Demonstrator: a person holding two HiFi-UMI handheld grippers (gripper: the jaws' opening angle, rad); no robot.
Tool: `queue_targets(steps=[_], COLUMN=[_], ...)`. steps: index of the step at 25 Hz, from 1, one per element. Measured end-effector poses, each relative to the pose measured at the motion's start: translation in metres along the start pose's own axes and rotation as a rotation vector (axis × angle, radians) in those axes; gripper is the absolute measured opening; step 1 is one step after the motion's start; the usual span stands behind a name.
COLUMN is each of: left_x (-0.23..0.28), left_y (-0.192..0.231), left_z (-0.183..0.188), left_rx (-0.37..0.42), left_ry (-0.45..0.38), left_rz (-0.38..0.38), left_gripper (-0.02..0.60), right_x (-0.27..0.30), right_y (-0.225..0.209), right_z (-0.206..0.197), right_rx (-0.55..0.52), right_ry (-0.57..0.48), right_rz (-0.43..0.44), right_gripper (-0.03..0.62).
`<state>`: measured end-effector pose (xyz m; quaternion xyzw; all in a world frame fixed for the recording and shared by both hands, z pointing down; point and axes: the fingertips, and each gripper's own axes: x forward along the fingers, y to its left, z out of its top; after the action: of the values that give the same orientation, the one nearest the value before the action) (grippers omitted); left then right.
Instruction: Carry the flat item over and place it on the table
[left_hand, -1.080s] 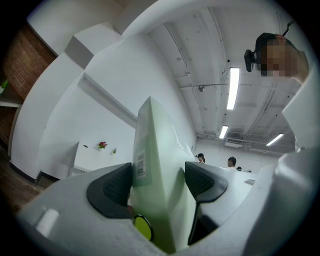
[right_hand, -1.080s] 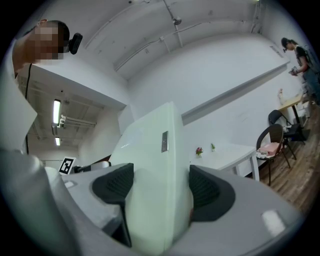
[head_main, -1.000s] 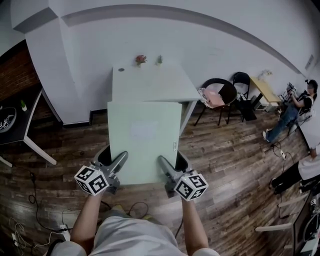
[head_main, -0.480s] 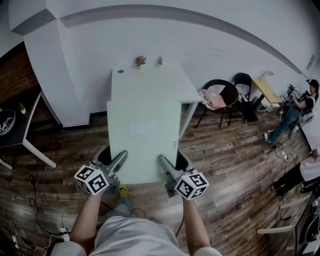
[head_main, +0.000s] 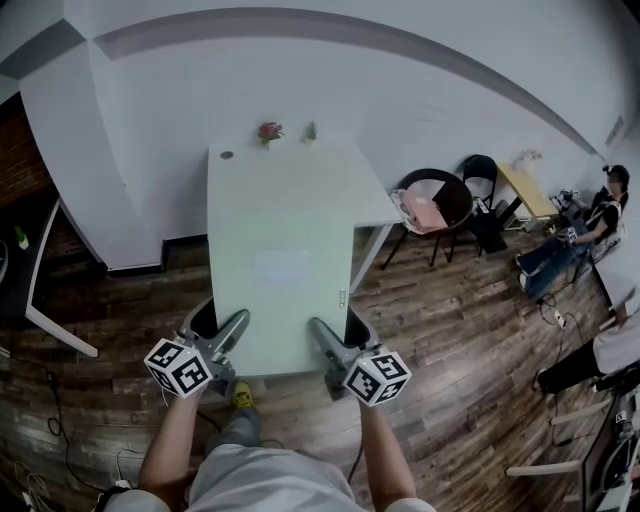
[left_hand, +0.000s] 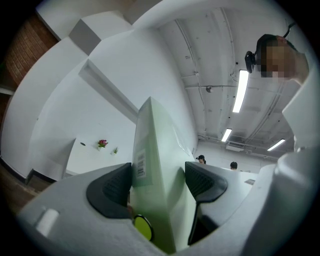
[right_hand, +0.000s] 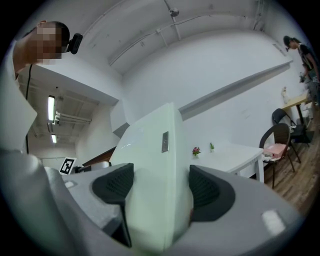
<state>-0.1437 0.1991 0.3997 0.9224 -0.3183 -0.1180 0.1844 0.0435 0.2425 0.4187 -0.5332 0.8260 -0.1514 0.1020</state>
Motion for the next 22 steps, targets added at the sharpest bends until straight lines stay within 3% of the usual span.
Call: queue_targets(steps=[14,22], left_x=[0.09,0.122], left_y=[0.14,0.189], left_z=[0.052,0.073], left_rx=[-0.023,-0.028], left_ry=[0.04,0.046], left_rz=[-0.021,-0.056], left_gripper=[0.334,0.334], right_x=[0.161,0.217], right_y=[-0.043,-0.053], right_z=[0.013,0.019], right_rx=[0.021,0.01], right_ry=[0.006,-0.009], right_rz=[-0.045,-0.075], right_gripper=[0.347,0.347])
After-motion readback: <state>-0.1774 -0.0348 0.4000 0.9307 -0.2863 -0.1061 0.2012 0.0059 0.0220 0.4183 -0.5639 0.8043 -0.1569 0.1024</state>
